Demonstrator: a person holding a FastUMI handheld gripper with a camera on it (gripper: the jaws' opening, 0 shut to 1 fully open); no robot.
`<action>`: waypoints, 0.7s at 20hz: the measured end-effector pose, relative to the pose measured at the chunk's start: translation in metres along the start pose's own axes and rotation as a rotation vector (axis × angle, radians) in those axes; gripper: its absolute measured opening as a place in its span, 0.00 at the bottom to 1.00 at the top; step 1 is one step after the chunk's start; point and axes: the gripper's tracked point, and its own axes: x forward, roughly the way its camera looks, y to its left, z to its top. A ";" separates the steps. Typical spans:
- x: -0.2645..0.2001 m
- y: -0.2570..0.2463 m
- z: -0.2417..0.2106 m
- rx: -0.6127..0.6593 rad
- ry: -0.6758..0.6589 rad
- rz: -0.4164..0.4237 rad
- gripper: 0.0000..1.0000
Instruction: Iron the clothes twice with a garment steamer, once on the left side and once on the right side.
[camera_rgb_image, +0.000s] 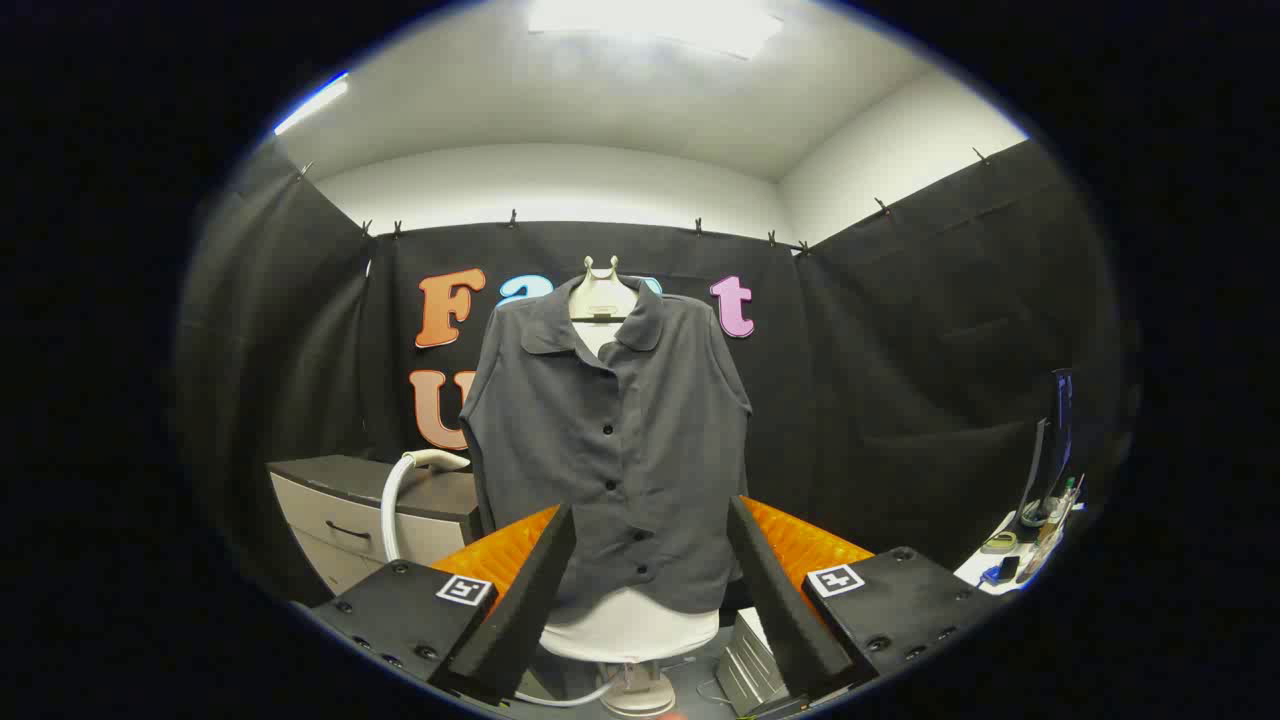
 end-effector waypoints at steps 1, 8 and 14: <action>-0.003 -0.001 0.002 0.000 -0.002 0.000 0.98; -0.016 -0.003 -0.003 0.017 0.008 0.002 0.98; -0.023 -0.002 -0.003 0.005 0.015 0.001 0.98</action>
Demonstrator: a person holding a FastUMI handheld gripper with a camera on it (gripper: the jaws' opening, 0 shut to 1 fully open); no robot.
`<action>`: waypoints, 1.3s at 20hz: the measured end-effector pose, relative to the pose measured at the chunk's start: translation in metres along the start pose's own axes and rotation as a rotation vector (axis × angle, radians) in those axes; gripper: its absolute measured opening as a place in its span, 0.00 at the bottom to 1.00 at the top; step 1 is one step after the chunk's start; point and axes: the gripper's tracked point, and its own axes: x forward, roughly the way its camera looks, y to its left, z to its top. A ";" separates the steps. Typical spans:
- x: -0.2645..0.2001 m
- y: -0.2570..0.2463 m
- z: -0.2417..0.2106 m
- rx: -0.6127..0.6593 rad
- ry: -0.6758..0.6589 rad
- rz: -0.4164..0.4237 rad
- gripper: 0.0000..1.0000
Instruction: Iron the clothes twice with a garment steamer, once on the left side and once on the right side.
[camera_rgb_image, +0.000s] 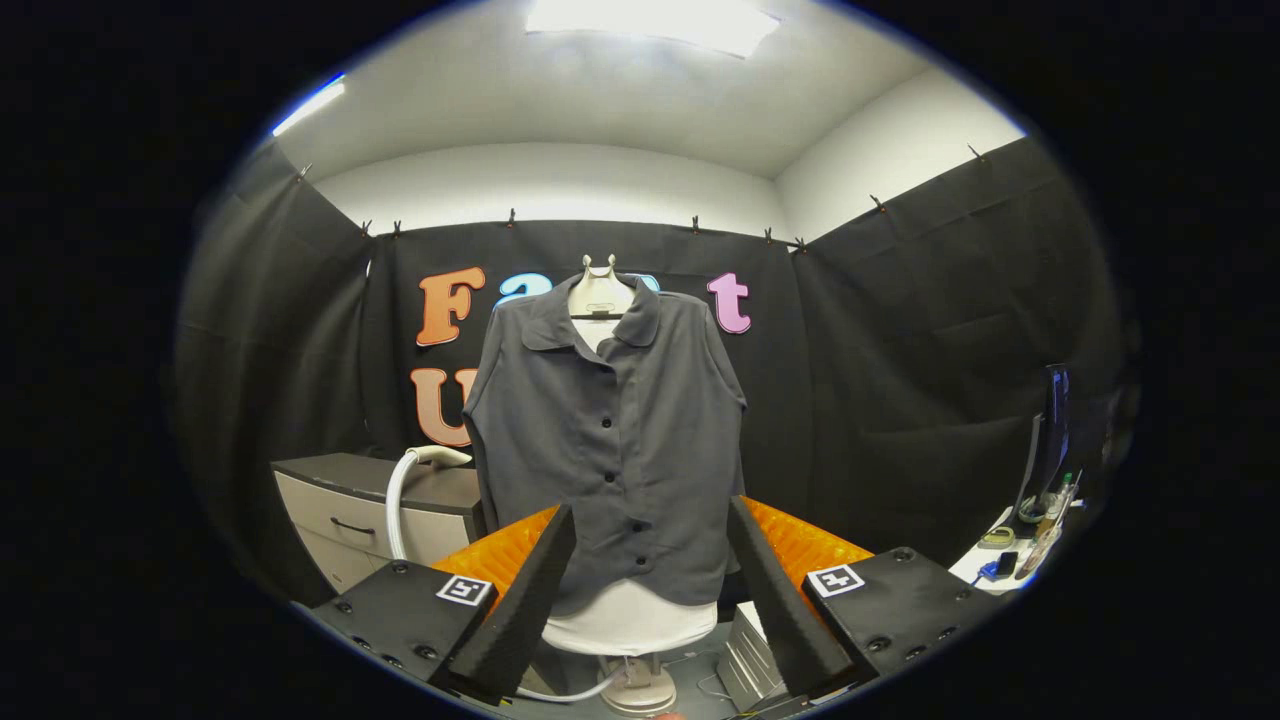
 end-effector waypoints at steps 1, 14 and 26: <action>-0.002 0.000 0.000 0.000 -0.002 0.001 0.98; 0.001 0.017 -0.003 0.079 0.020 0.019 0.99; 0.059 0.097 0.004 0.040 0.045 0.183 0.98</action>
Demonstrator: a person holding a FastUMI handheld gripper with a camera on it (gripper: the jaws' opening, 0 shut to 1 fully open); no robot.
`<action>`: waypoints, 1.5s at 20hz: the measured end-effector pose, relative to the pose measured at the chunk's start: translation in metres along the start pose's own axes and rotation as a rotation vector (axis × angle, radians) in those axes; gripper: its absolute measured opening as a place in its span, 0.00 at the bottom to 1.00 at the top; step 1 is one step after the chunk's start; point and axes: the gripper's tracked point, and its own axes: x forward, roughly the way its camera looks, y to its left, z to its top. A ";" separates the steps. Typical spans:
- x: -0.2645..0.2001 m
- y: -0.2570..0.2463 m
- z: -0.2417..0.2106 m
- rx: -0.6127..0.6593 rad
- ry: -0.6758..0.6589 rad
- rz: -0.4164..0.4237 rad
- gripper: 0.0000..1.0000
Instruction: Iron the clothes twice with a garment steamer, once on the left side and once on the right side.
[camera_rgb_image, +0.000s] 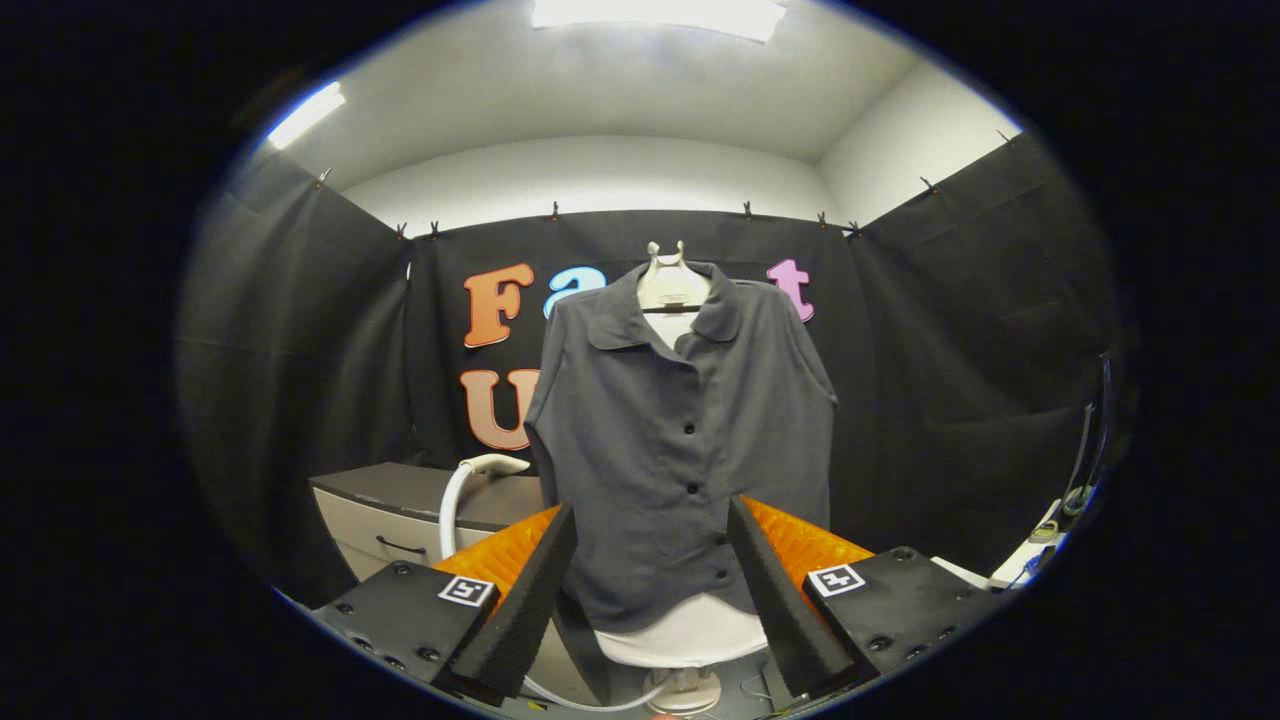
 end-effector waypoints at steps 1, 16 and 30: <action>0.011 0.012 0.002 0.012 0.008 0.030 0.98; 0.170 0.216 0.032 0.077 0.154 0.354 0.98; 0.372 0.322 -0.066 -0.051 0.460 0.335 0.98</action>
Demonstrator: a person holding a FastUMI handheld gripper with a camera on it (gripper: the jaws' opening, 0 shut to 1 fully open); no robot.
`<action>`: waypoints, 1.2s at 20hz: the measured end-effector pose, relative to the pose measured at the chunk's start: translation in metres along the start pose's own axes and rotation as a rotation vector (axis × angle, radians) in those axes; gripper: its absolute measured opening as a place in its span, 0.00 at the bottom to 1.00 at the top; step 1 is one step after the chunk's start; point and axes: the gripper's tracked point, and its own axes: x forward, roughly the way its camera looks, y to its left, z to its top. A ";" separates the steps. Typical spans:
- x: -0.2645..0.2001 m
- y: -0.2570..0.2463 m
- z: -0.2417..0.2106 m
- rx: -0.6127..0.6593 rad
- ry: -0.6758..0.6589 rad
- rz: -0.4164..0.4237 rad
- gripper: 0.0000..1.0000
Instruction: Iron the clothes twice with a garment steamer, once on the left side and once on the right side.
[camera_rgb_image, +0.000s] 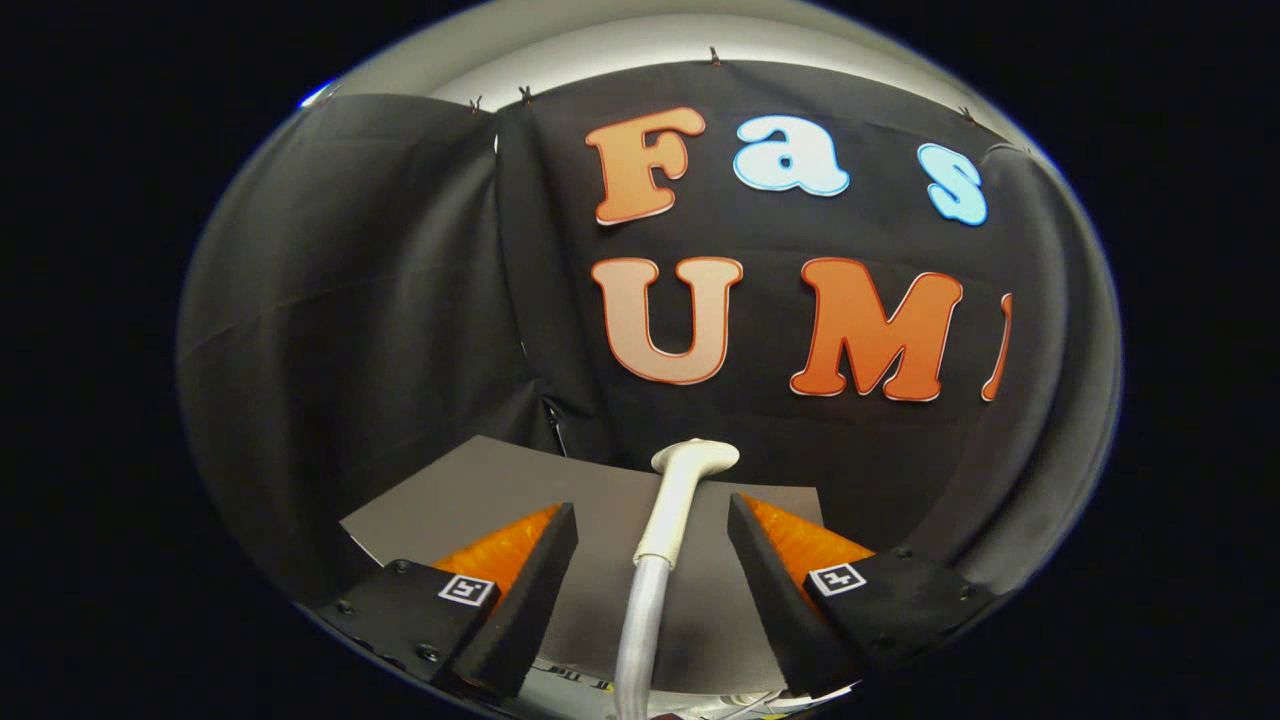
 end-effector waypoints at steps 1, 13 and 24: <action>0.016 -0.002 -0.003 0.005 0.034 -0.008 0.98; 0.117 -0.021 -0.068 0.032 0.307 -0.067 0.99; 0.117 -0.026 -0.079 0.050 0.358 -0.078 0.48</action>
